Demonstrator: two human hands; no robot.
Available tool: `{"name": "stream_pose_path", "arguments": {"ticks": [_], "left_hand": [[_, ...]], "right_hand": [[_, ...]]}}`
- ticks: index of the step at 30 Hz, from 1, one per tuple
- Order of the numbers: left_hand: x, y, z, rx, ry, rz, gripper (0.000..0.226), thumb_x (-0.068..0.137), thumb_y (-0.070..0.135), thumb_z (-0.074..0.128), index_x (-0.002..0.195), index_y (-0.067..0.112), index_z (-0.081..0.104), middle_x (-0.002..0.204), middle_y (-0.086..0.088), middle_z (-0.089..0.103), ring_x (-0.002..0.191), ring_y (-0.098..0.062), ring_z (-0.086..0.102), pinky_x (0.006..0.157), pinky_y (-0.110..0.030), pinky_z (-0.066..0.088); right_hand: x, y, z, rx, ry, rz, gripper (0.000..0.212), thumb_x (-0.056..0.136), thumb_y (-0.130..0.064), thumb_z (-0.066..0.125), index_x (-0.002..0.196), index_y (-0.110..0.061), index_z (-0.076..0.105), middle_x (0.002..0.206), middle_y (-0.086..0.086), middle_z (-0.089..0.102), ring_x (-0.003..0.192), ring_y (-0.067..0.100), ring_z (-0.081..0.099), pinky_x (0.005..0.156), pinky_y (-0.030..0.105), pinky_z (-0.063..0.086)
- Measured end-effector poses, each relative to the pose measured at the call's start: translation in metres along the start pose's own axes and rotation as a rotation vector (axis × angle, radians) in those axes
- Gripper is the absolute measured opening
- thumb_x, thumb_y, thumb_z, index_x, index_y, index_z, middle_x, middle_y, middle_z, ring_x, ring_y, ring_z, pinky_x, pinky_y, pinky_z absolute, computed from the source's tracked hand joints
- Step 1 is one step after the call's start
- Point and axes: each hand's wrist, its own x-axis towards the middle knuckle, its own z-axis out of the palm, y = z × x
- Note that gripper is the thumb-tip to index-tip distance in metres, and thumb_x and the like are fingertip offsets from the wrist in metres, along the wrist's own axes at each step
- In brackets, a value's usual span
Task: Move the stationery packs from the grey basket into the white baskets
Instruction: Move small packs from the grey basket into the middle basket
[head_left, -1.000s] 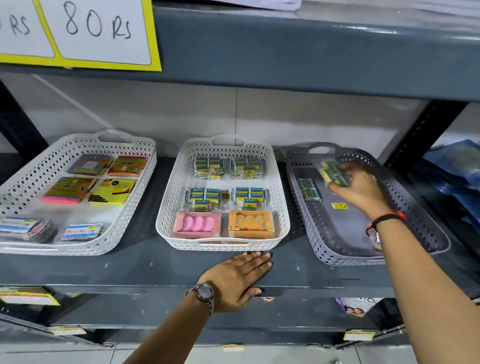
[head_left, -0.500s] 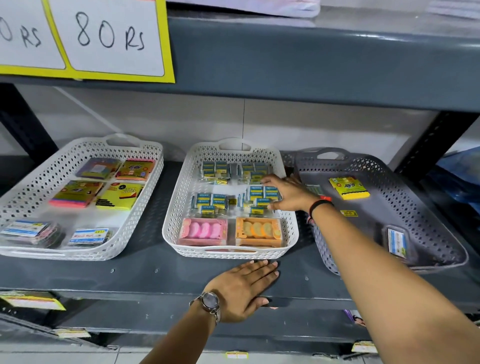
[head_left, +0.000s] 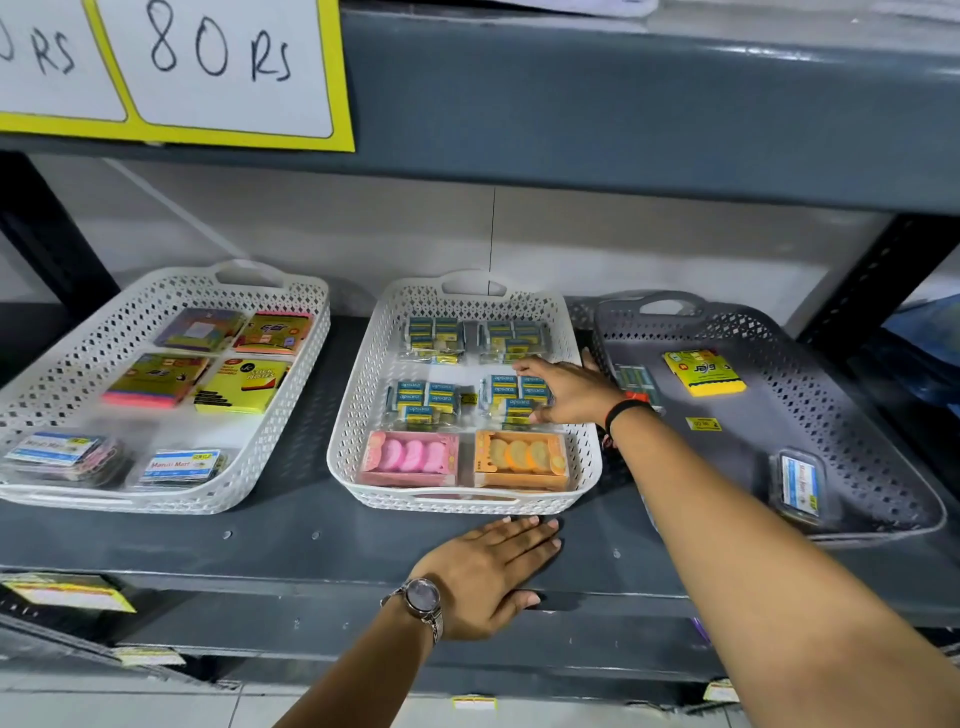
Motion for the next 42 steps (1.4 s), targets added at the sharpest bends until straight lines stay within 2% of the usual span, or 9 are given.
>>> {"name": "stream_pose_path", "arguments": {"ticks": [4,7,10,13,16,23,30,38,42], "left_hand": [[0.000,0.000,0.001,0.013,0.004,0.002,0.056,0.100,0.034,0.033,0.148,0.016,0.010,0.157,-0.003,0.005,0.144,-0.020,0.006,0.116,-0.035,-0.003],[0.000,-0.001,0.001,0.023,-0.003,0.001,0.056,0.100,0.035,0.032,0.148,0.016,0.009,0.157,-0.002,0.004,0.144,-0.019,0.005,0.116,-0.033,-0.005],[0.001,0.000,0.000,0.026,0.000,0.000,0.056,0.099,0.035,0.033,0.148,0.016,0.010,0.157,-0.003,0.006,0.144,-0.020,0.006,0.115,-0.036,-0.006],[-0.001,0.000,-0.001,0.057,0.050,0.010,0.056,0.097,0.035,0.041,0.146,0.015,0.022,0.154,-0.004,0.020,0.141,-0.022,0.020,0.115,-0.040,0.012],[-0.001,0.001,-0.005,0.049,0.060,0.010,0.056,0.095,0.036,0.044,0.144,0.014,0.027,0.152,-0.005,0.026,0.139,-0.023,0.027,0.112,-0.042,0.022],[-0.004,0.004,-0.004,0.111,0.136,0.046,0.057,0.085,0.041,0.060,0.133,0.015,0.048,0.139,-0.003,0.050,0.124,-0.018,0.051,0.098,-0.035,0.045],[-0.001,0.000,0.000,0.011,0.037,0.003,0.057,0.098,0.033,0.038,0.147,0.015,0.015,0.156,-0.005,0.011,0.143,-0.023,0.012,0.115,-0.039,0.000],[-0.001,0.001,0.002,0.081,0.080,0.014,0.056,0.097,0.033,0.041,0.146,0.013,0.022,0.154,-0.005,0.020,0.141,-0.024,0.022,0.114,-0.043,0.013],[0.000,0.000,0.002,0.052,0.053,0.003,0.056,0.099,0.034,0.037,0.147,0.015,0.015,0.156,-0.004,0.013,0.143,-0.023,0.014,0.115,-0.040,0.004]], "right_hand": [[-0.003,0.000,-0.004,0.024,0.046,-0.022,0.071,0.079,-0.026,0.070,0.140,-0.024,0.034,0.146,0.004,0.043,0.132,0.026,0.042,0.116,0.052,0.021],[-0.011,0.014,-0.015,0.200,0.444,-0.004,0.040,0.085,-0.020,0.063,0.124,-0.012,0.054,0.130,0.010,0.058,0.119,0.027,0.054,0.101,0.037,0.042],[-0.021,0.045,-0.021,0.230,0.739,0.324,0.018,0.088,-0.017,0.054,0.103,-0.008,0.061,0.108,0.016,0.066,0.097,0.032,0.063,0.077,0.038,0.055],[-0.031,0.077,-0.012,0.179,0.551,0.626,0.029,0.088,-0.026,0.055,0.102,-0.001,0.060,0.109,0.025,0.064,0.098,0.036,0.060,0.081,0.042,0.055],[-0.036,0.089,0.005,0.162,0.345,0.656,0.039,0.085,-0.023,0.058,0.114,0.001,0.054,0.119,0.027,0.055,0.105,0.036,0.054,0.089,0.042,0.050],[-0.031,0.087,0.006,0.173,0.350,0.638,0.035,0.083,-0.014,0.057,0.111,0.007,0.056,0.117,0.027,0.060,0.111,0.038,0.054,0.094,0.043,0.048],[-0.024,0.081,0.003,0.109,0.377,0.619,0.014,0.080,0.000,0.052,0.087,0.006,0.062,0.109,0.030,0.064,0.097,0.037,0.060,0.086,0.043,0.052],[-0.040,0.094,-0.002,0.160,0.443,0.596,0.038,0.077,-0.014,0.070,0.109,0.003,0.062,0.108,0.028,0.065,0.101,0.040,0.062,0.084,0.043,0.055],[-0.036,0.084,-0.004,0.188,0.341,0.576,0.019,0.082,-0.012,0.059,0.095,0.002,0.064,0.108,0.027,0.065,0.104,0.038,0.059,0.087,0.039,0.050]]}}
